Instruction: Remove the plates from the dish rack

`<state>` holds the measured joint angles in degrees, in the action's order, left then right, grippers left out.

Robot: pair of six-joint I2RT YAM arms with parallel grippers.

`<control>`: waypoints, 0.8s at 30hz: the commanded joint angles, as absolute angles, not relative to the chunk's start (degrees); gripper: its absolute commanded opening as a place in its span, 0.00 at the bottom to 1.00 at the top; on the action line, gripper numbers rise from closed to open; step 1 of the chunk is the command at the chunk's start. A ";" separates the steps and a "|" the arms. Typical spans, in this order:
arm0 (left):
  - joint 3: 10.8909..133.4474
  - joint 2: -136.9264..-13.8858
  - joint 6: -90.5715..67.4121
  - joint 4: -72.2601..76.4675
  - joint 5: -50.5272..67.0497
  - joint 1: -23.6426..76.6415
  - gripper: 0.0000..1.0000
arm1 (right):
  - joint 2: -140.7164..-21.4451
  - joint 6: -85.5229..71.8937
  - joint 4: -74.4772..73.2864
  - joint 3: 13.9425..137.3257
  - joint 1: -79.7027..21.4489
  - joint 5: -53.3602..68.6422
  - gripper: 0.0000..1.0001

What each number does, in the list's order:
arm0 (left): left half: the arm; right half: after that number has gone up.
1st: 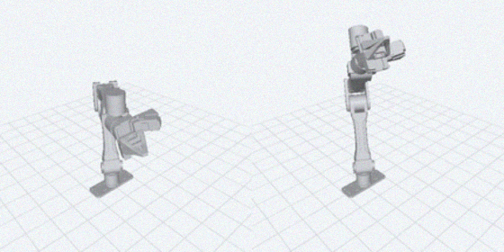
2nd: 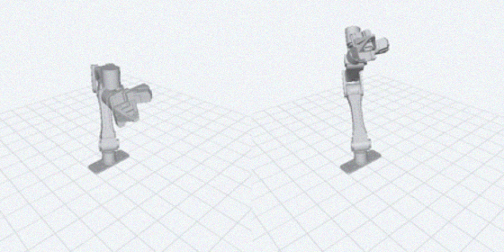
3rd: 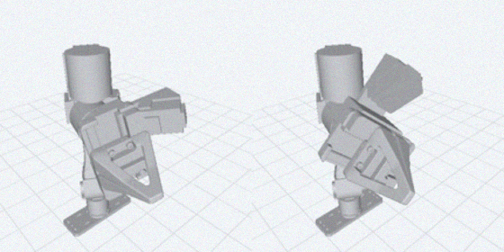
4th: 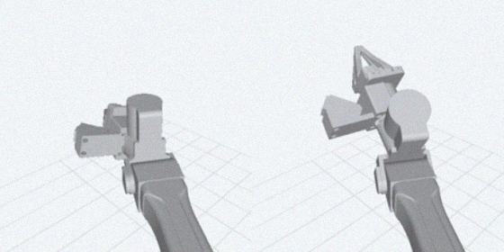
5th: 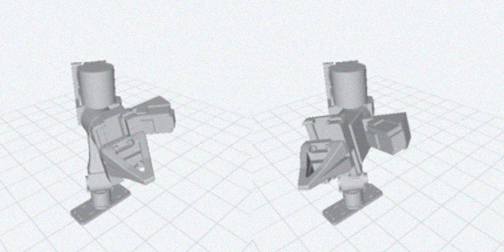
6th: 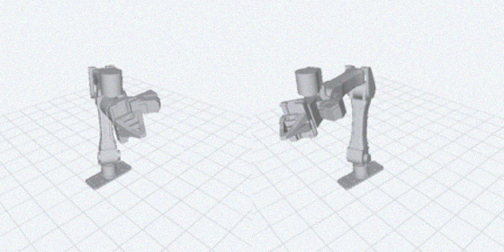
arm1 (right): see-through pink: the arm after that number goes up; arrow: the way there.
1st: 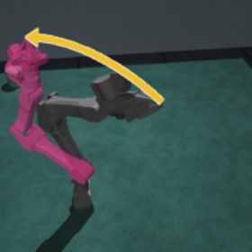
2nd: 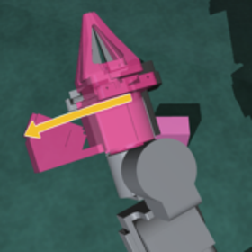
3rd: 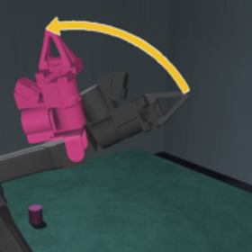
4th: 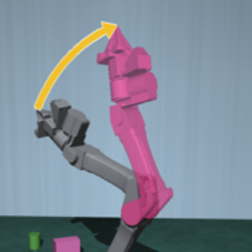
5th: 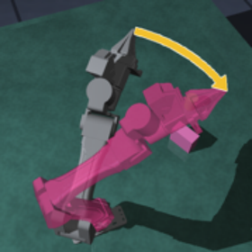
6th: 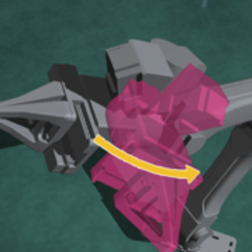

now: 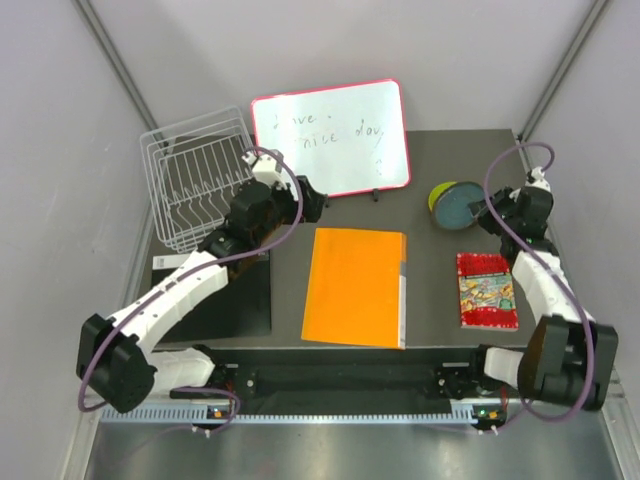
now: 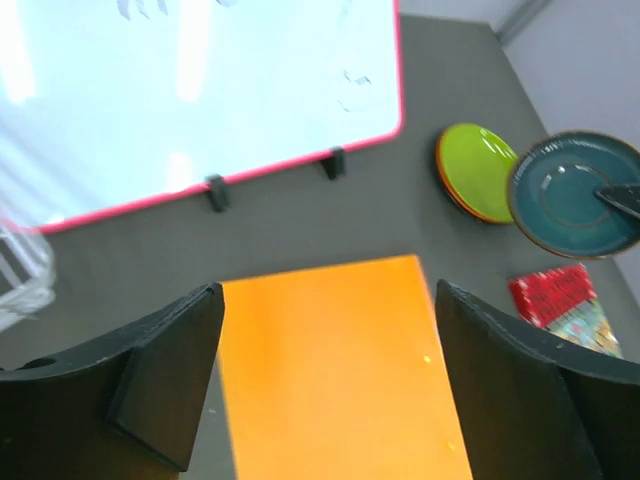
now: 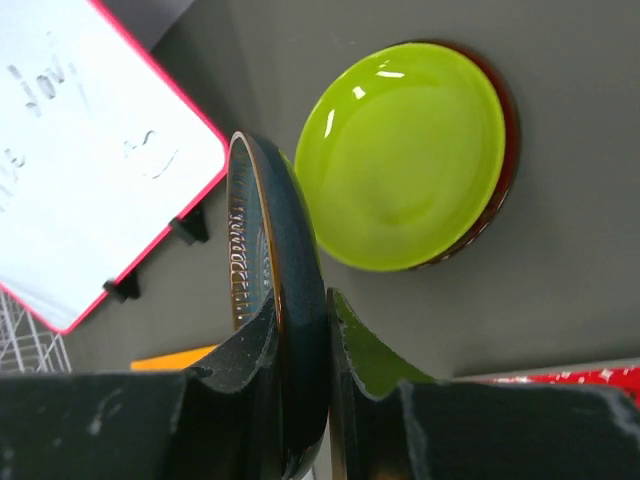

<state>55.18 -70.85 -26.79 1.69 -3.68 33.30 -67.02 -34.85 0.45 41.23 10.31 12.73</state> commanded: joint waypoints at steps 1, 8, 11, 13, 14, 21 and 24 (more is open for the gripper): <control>55.64 -66.89 -21.71 0.26 -14.50 33.05 0.94 | -74.95 -33.05 7.38 51.30 12.39 13.27 0.00; 53.88 -66.88 -20.74 2.55 -15.91 32.96 0.95 | -90.69 -32.70 11.25 60.28 14.24 16.17 0.00; 54.05 -67.50 -20.13 3.60 -16.96 32.87 0.96 | -96.23 -32.17 10.72 63.36 14.24 17.14 0.00; 54.14 -68.02 -19.86 3.96 -17.40 32.87 0.97 | -99.04 -32.43 10.81 64.42 14.15 17.66 0.00; 54.31 -68.29 -19.69 3.96 -17.58 32.87 0.97 | -99.66 -32.34 11.07 64.42 14.15 17.93 0.00; 54.23 -69.70 -19.51 3.87 -18.46 32.61 0.97 | -99.84 -32.17 13.10 60.21 14.15 18.45 0.00; 54.05 -70.05 -19.86 3.96 -18.02 32.43 0.97 | -101.33 -31.82 12.83 60.47 14.06 19.60 0.06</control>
